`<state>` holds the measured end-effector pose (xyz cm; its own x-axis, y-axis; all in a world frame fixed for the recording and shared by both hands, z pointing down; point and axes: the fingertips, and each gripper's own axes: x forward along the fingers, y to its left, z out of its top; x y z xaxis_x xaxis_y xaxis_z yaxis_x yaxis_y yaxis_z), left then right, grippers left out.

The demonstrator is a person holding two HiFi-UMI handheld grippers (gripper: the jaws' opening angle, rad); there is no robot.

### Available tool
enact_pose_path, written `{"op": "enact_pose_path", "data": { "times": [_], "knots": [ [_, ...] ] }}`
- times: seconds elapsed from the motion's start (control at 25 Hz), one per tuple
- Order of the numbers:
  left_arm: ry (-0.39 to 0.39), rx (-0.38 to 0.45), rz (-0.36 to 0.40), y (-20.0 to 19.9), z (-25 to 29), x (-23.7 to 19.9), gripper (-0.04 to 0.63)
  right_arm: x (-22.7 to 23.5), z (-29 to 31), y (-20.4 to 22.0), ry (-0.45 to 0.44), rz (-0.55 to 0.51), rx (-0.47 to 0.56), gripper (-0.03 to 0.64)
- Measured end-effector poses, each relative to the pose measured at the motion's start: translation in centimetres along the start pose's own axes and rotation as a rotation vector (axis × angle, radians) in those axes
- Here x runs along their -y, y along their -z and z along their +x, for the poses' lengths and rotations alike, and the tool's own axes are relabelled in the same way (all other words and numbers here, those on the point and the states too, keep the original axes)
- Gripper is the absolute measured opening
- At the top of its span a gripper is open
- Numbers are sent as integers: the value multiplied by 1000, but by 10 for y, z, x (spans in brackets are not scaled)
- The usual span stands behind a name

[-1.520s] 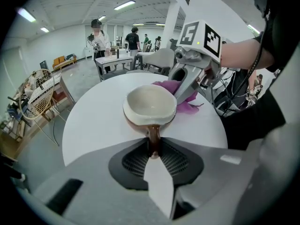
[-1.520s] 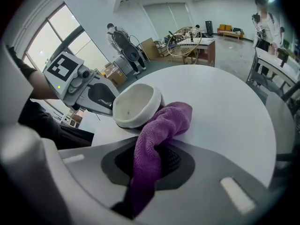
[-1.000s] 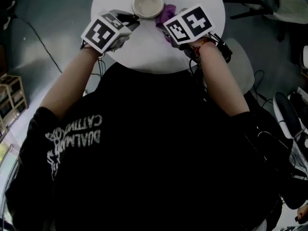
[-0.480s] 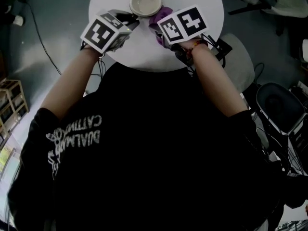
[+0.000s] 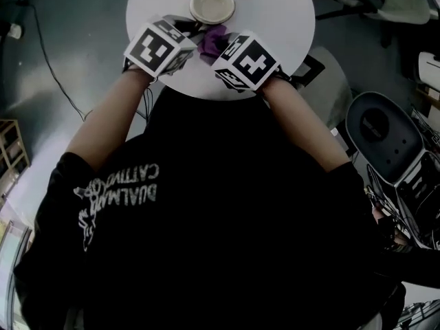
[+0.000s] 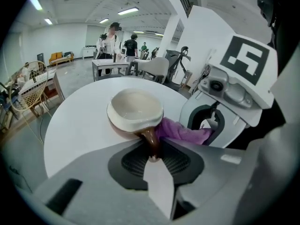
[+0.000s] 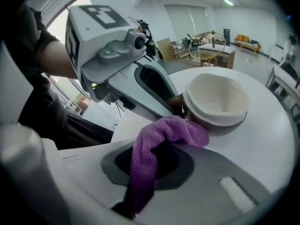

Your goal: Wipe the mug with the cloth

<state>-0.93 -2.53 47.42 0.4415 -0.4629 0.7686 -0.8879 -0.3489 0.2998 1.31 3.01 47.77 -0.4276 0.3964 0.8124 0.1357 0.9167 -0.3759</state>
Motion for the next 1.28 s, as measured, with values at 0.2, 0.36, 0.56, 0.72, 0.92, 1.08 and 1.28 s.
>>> {"op": "enact_pose_path", "data": {
  "times": [0.2,0.36,0.56,0.72,0.92,1.08,1.28],
  "knots": [
    [-9,12,-7,8,-11,2,74,-14,-4,-2,45,-102,-54,57],
    [-6,6,-34,-6,3,1,72,13,-15,5,60,-155,-82,57],
    [-38,-10,-36,0,-4,2,71,8,-8,1,50,-163,-21,57],
    [-67,-34,-59,6,-5,8,71,7,-12,7,15,-75,42,57],
    [-116,-104,-93,-1,-1,4,71,34,-29,13,-67,107,150,57],
    [-122,-153,-112,0,8,10,71,45,-36,24,-87,177,172,57],
    [-160,-228,-94,2,6,6,72,59,-44,27,-97,214,215,57]
  ]
}}
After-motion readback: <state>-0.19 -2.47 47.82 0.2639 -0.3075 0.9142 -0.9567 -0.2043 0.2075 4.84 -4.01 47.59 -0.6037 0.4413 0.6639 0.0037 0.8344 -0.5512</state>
